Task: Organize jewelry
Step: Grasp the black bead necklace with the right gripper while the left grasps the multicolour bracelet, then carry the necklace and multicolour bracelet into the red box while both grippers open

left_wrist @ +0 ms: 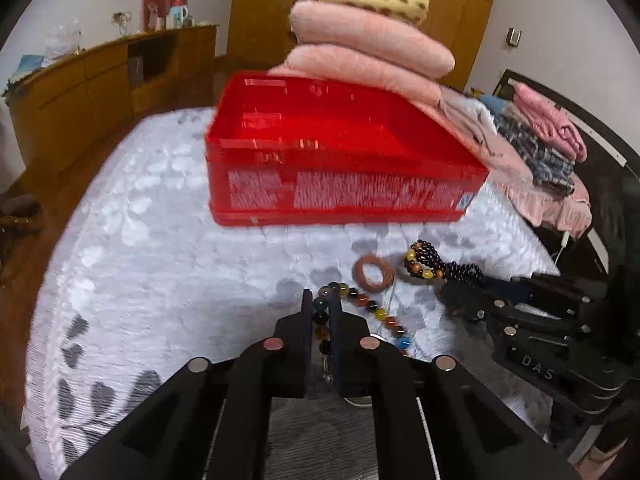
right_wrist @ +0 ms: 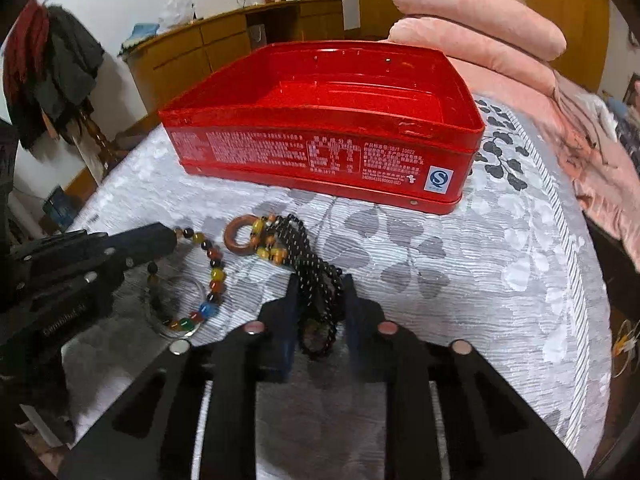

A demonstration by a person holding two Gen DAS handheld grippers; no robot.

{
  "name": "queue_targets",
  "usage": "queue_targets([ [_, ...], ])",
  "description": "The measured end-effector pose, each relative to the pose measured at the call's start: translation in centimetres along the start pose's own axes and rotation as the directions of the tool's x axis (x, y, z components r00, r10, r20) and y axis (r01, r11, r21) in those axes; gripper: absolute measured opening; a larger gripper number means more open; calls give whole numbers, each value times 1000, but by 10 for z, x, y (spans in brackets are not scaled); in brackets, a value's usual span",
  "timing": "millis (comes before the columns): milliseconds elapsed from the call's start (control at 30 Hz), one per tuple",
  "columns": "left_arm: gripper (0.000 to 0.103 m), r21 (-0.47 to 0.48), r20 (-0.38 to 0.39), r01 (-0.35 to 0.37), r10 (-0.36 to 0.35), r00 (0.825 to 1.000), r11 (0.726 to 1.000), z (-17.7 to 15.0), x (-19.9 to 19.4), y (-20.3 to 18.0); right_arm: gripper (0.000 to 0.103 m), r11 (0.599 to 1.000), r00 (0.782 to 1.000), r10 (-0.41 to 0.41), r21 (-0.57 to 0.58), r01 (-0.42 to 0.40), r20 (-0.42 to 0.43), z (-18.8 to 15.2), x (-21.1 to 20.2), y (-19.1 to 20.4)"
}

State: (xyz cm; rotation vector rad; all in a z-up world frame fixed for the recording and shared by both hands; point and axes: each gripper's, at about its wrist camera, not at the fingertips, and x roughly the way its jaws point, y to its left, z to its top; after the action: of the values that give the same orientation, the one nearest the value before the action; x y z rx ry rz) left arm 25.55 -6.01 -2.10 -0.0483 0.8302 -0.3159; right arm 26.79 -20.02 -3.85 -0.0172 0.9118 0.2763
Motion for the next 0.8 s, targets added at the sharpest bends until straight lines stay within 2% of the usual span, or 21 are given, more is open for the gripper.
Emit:
queue_targets([
  [200,8,-32,58,19,-17,998,999,17,-16,9,17,999,999,10,33,-11,35,4,-14,-3],
  [800,8,-22,176,35,-30,984,999,58,-43,-2,17,999,989,2,46,-9,148,39,-52,-3],
])
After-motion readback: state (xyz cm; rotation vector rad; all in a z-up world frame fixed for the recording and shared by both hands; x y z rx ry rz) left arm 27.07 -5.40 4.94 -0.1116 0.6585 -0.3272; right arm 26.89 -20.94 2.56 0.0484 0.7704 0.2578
